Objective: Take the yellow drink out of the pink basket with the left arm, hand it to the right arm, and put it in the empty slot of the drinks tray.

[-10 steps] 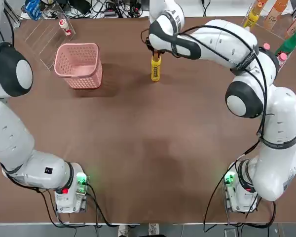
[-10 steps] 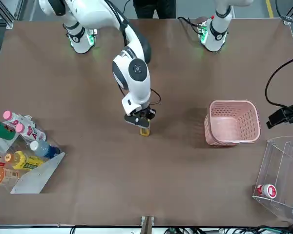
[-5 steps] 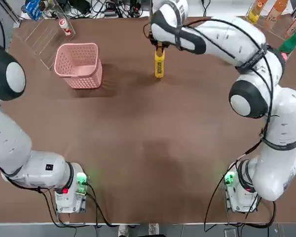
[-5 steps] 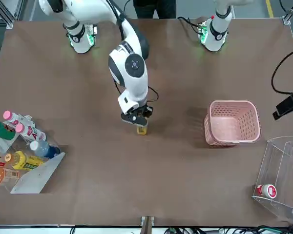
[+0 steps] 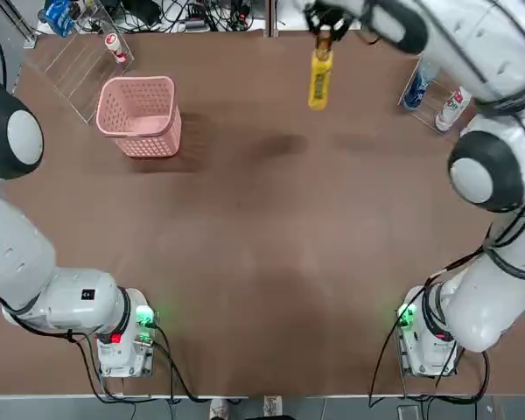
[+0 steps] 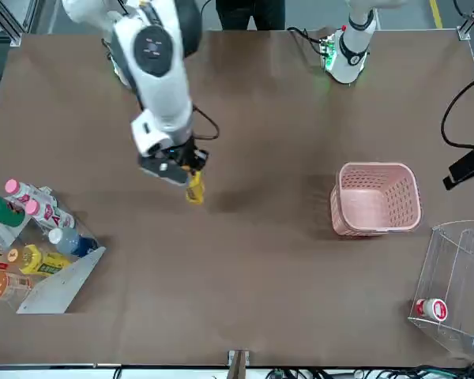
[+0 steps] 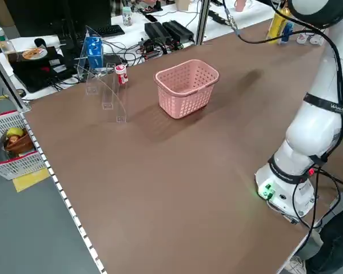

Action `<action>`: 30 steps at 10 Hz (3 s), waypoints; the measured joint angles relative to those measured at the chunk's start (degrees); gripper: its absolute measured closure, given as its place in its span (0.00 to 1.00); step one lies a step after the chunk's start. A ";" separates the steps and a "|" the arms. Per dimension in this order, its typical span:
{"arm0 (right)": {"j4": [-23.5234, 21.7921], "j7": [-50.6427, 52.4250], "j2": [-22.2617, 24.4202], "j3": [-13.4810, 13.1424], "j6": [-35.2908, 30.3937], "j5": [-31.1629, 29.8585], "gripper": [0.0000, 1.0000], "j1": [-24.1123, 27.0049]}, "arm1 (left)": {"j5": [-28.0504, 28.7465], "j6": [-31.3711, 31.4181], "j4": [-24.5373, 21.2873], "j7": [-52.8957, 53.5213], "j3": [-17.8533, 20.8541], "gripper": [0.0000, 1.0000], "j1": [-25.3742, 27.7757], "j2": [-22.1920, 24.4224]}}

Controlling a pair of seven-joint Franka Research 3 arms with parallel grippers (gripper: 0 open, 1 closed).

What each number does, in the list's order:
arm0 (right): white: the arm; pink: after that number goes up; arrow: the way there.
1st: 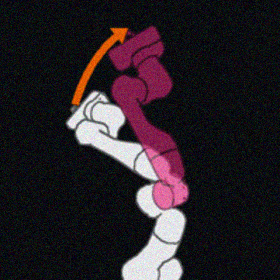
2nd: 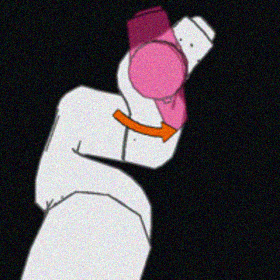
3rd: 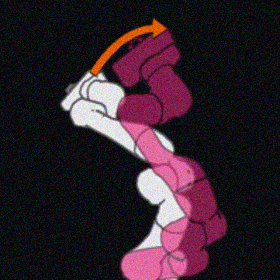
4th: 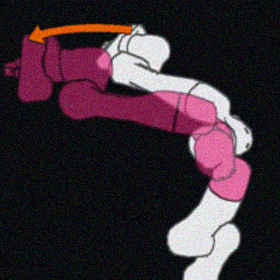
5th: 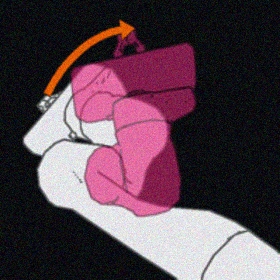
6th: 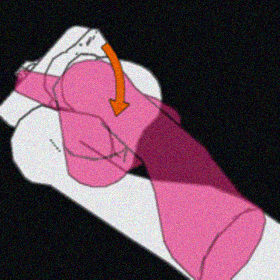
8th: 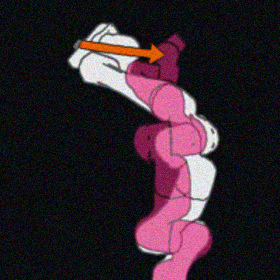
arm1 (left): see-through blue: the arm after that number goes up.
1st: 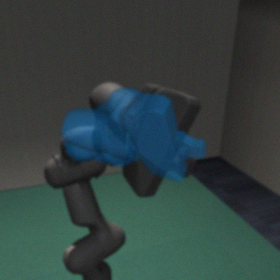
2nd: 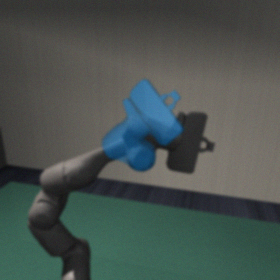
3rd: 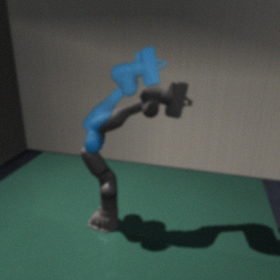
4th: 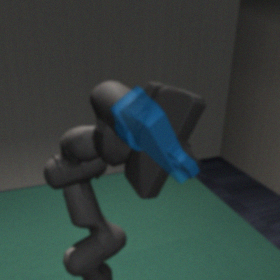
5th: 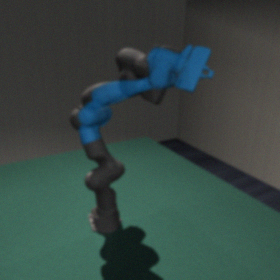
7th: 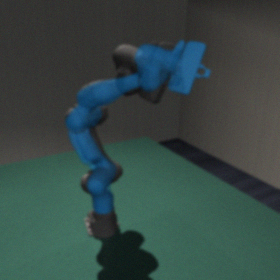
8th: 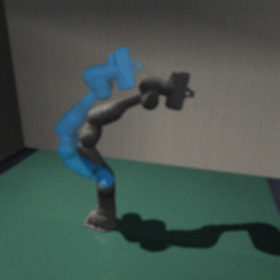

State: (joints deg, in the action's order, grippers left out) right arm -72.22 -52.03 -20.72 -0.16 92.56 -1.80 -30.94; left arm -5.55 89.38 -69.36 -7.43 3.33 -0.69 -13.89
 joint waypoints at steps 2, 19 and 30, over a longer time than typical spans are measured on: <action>-1.65 7.33 4.37 -0.22 -4.28 0.39 0.66 7.58 | 0.00 -0.45 0.00 0.21 -1.06 0.00 0.77 0.21; 0.17 31.49 8.47 -0.46 -7.53 0.30 0.66 47.33 | 0.01 -1.25 -0.07 1.88 -1.77 0.00 0.71 1.83; 8.93 32.08 -3.70 -0.22 -2.33 0.33 0.66 48.50 | 1.51 -1.25 -0.08 1.96 -1.37 0.00 0.76 1.83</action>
State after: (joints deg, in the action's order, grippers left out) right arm -63.29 -19.95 -24.41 -0.38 90.24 -1.46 17.56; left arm -4.04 88.13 -69.44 -5.47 1.96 0.07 -12.07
